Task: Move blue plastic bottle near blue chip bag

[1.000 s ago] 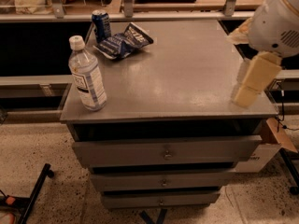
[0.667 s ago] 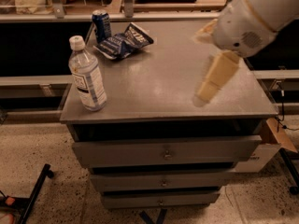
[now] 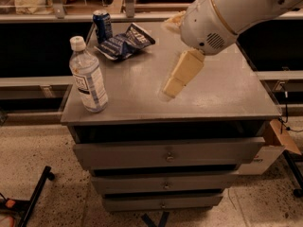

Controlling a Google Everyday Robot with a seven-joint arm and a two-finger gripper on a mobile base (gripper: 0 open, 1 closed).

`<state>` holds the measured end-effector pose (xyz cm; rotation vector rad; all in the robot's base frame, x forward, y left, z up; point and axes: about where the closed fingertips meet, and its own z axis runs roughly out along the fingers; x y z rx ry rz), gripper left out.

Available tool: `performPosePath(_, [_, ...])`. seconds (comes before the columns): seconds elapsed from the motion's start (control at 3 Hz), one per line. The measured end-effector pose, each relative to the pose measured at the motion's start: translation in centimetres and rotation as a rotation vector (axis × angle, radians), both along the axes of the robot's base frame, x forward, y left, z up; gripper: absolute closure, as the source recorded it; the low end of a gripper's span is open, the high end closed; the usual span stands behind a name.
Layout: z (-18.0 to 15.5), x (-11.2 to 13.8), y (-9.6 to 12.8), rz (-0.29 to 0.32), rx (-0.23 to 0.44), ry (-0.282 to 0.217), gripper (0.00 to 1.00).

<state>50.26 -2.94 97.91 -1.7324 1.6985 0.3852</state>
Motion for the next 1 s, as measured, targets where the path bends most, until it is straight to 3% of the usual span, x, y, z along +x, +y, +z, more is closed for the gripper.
performPosePath(0.33, [0.0, -0.1, 0.0, 0.003, -0.002, 0.002, 0.00])
performPosePath(1.0, [-2.4, 3.4, 3.1, -0.034, 0.092, -0.049, 0.00])
